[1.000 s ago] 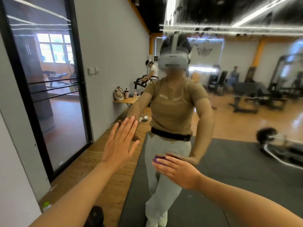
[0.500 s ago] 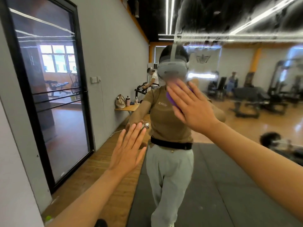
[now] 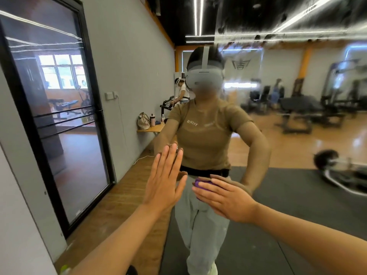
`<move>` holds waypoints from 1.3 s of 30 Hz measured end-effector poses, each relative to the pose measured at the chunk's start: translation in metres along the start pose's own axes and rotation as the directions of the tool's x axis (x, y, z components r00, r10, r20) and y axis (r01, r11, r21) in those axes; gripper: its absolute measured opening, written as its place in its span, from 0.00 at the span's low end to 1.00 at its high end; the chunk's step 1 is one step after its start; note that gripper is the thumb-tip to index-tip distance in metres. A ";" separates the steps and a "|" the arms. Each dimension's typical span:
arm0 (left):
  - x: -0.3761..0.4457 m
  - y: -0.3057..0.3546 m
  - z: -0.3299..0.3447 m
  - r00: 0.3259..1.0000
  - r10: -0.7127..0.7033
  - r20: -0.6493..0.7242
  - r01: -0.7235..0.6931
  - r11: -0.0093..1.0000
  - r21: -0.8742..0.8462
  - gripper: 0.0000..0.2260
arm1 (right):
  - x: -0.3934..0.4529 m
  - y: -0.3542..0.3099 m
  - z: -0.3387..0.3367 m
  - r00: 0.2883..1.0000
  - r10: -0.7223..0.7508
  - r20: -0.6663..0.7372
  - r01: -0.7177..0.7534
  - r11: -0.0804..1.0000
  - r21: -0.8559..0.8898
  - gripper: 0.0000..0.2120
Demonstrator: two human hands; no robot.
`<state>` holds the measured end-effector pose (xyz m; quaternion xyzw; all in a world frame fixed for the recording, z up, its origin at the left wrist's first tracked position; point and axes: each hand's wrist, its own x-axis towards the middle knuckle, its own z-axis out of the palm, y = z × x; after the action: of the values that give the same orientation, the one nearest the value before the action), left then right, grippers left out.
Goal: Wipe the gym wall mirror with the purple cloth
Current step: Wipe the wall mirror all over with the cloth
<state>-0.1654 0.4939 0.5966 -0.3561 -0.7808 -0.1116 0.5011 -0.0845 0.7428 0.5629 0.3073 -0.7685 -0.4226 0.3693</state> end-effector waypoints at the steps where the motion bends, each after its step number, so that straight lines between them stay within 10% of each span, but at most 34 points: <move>1: 0.000 0.000 0.001 1.000 -0.003 0.000 0.003 1.000 -0.003 0.31 | 0.001 0.002 0.000 1.000 -0.012 0.013 0.012 1.000 0.004 0.31; 15: -0.004 0.020 0.011 0.994 -0.094 -0.060 0.087 0.990 -0.111 0.31 | 0.059 0.097 -0.059 0.693 0.680 -0.241 -0.643 0.733 0.220 0.26; 26: -0.027 0.028 0.055 0.979 -0.049 -0.200 0.049 0.999 -0.008 0.27 | -0.017 -0.079 0.011 0.821 0.553 -0.143 -0.534 0.832 0.152 0.35; 39: -0.034 0.029 0.083 0.942 -0.018 -0.335 0.028 0.999 0.027 0.25 | -0.016 -0.078 0.028 0.767 0.577 -0.280 -0.566 0.814 0.127 0.26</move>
<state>-0.1957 0.5441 0.5229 -0.3149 -0.6900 -0.1641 0.6308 -0.0865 0.7321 0.4795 0.1269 -0.7660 -0.2238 0.5891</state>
